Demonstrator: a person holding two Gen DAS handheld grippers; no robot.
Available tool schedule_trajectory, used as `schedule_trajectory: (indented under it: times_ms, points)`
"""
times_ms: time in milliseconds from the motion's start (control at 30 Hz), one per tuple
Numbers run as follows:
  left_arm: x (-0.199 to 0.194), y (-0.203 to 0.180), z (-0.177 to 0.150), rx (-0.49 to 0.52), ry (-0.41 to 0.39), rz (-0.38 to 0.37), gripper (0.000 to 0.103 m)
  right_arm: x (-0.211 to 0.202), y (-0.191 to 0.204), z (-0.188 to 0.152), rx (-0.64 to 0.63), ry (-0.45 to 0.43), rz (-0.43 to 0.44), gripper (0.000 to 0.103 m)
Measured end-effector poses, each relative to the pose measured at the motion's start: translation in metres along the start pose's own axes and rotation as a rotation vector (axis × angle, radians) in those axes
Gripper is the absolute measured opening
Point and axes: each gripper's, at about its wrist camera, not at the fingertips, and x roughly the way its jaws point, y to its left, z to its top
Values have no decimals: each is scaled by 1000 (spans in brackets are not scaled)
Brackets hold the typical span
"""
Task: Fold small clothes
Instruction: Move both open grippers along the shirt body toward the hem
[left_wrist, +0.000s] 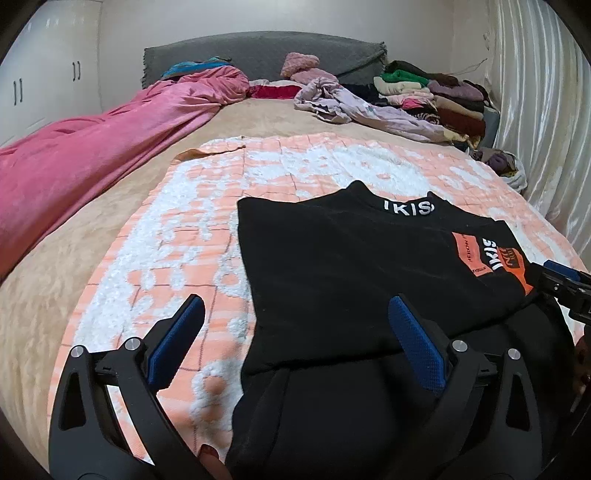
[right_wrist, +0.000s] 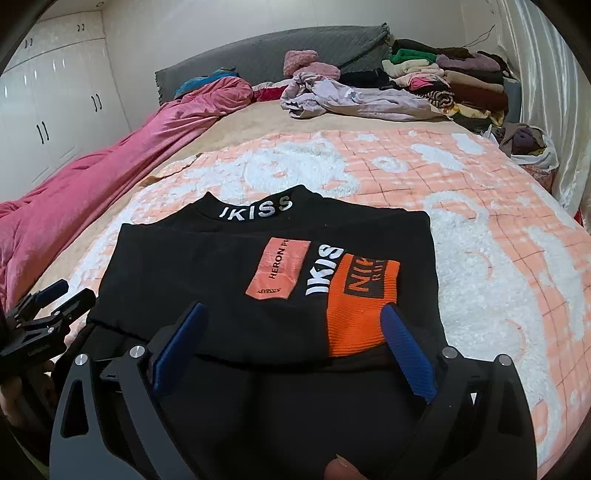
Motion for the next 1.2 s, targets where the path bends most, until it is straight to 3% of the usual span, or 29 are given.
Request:
schedule_trajectory:
  times_ms: [500, 933, 1200]
  points:
    - [-20, 22, -14, -41, -20, 25, 93, -12, 8, -6, -17, -10, -11, 97]
    - [-36, 15, -32, 4, -41, 35, 93, -29, 13, -9, -33, -30, -16, 98]
    - [-42, 23, -43, -25, -29, 34, 93, -43, 13, -12, -51, -51, -13, 98]
